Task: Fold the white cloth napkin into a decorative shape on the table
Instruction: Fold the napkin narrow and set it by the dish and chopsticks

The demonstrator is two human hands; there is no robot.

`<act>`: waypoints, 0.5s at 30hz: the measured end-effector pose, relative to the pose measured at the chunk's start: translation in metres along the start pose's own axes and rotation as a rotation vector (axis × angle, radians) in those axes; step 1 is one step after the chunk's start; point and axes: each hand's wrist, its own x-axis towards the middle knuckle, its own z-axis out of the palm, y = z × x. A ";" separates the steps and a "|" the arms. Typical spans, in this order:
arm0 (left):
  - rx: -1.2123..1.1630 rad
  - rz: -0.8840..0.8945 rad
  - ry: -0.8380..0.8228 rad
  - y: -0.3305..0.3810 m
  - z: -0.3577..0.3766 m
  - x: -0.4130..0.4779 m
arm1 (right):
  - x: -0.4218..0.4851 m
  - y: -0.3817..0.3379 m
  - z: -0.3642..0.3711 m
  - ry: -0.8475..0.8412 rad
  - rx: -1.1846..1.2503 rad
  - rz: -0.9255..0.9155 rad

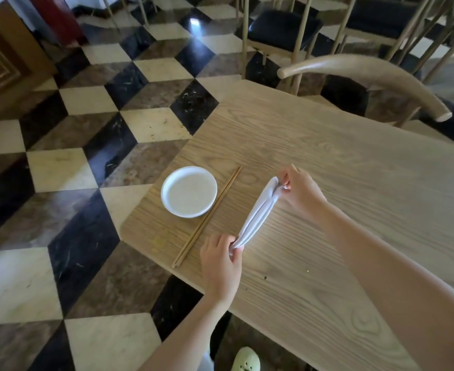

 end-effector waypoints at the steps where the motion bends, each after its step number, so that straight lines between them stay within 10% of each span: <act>1: -0.007 0.000 0.000 0.000 0.000 0.000 | 0.001 0.001 0.000 -0.002 -0.031 -0.016; 15: 0.007 0.069 -0.121 -0.010 -0.004 0.000 | -0.021 0.011 -0.023 -0.164 -0.387 0.082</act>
